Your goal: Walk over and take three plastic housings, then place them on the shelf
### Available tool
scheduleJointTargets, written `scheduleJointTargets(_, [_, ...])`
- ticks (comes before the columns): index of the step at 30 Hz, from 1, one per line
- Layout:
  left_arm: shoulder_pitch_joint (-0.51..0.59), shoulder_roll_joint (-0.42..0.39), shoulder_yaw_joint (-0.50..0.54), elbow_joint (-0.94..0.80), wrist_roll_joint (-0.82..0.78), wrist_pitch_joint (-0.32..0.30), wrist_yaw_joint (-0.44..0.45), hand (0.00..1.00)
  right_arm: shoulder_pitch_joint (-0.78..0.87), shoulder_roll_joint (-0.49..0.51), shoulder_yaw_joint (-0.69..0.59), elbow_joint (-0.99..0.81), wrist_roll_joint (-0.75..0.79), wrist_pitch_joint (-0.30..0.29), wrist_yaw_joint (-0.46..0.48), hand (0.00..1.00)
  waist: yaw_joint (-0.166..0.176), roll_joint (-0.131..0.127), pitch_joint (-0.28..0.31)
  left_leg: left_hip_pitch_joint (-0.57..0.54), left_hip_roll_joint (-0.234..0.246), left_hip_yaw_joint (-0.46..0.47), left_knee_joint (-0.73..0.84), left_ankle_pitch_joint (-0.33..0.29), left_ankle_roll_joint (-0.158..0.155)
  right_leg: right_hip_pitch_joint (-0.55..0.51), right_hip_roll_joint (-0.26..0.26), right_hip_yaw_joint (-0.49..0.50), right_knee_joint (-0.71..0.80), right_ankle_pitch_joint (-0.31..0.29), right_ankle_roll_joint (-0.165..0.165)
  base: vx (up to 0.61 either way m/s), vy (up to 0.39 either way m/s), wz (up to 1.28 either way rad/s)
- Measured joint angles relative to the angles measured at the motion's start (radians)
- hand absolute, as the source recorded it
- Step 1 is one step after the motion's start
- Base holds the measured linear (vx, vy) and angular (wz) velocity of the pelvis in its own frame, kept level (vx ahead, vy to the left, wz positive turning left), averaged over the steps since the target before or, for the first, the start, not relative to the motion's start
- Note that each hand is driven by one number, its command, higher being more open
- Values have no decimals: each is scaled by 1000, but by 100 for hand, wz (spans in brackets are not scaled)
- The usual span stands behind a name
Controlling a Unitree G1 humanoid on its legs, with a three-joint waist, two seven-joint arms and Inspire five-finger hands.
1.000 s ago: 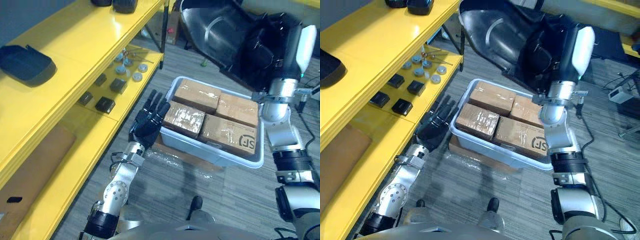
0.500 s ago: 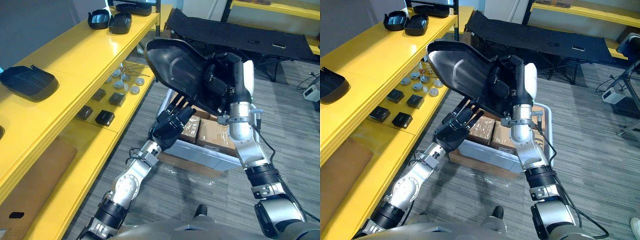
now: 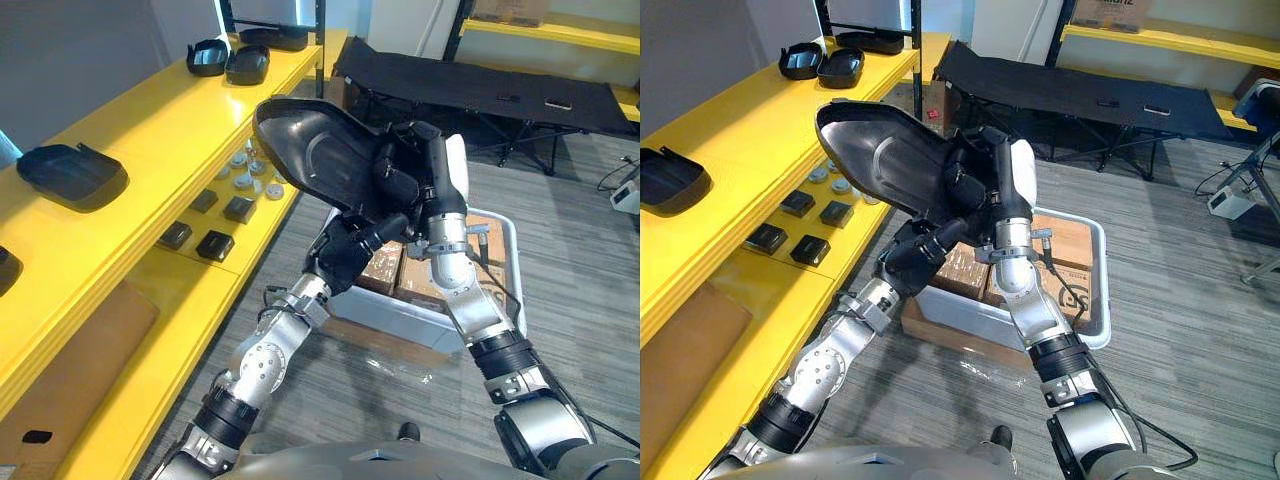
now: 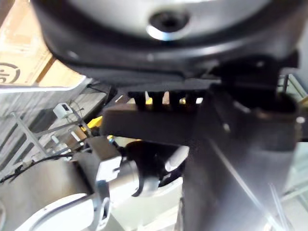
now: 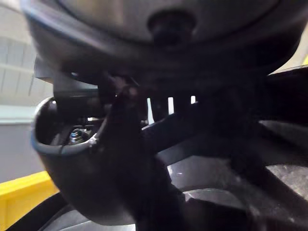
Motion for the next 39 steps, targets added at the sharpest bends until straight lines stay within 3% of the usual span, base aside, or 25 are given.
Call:
scheduleJointTargets(6, [-23, -2, -18, 0, 89, -1, 81, 100, 7, 32, 33, 0, 0, 0, -2, 0, 2, -3, -7, 1, 0, 0, 1, 0, 0, 2, 0, 0, 0, 1, -1, 0, 0, 0])
scheduleJointTargets(13, [-25, -11, -25, 0, 112, -47, 216, 100, 8, 65, 79, 18, 1, 5, -39, 0, 7, -4, -9, 7, -1, 0, -1, 0, 0, 7, 0, 0, 0, 1, -1, 0, 0, 0])
scheduleJointTargets(24, [-10, -50, -14, 3, 18, -125, 260, 100, 8, 115, 78, 32, 0, 6, -87, 0, 22, -6, -10, 17, -1, 2, -4, -2, 1, 15, 0, 1, -2, 1, -1, 0, 0, 0])
scheduleJointTargets(25, [4, -56, -1, 3, 15, -127, 260, 0, 8, 125, 80, 41, 0, 6, -89, 0, 23, -6, -10, 18, -1, 2, -5, -2, 1, 15, 0, 1, -2, 1, -1, 0, 0, 0])
scheduleJointTargets(29, [26, -80, 47, 16, -13, -127, 271, 0, 10, 150, 82, 80, 0, 5, -101, 0, 29, -7, -10, 19, -1, 2, -7, -2, 1, 15, 1, 1, -2, 1, -1, 0, 0, 0])
scheduleJointTargets(34, [25, -106, 273, 89, -44, -157, 294, 0, 56, 146, 118, 80, -1, -20, -98, 0, 26, -7, -10, 33, -1, 10, -18, -3, 2, 20, 1, 4, -3, 1, -1, -2, 9, -3])
scheduleJointTargets(39, [26, -77, 288, 122, -79, -145, 247, 0, 72, 151, 128, 78, 1, -34, -89, 0, 32, -14, -10, 31, -1, 8, -14, -5, 1, 20, 1, 4, -4, 1, -1, 0, 0, 0])
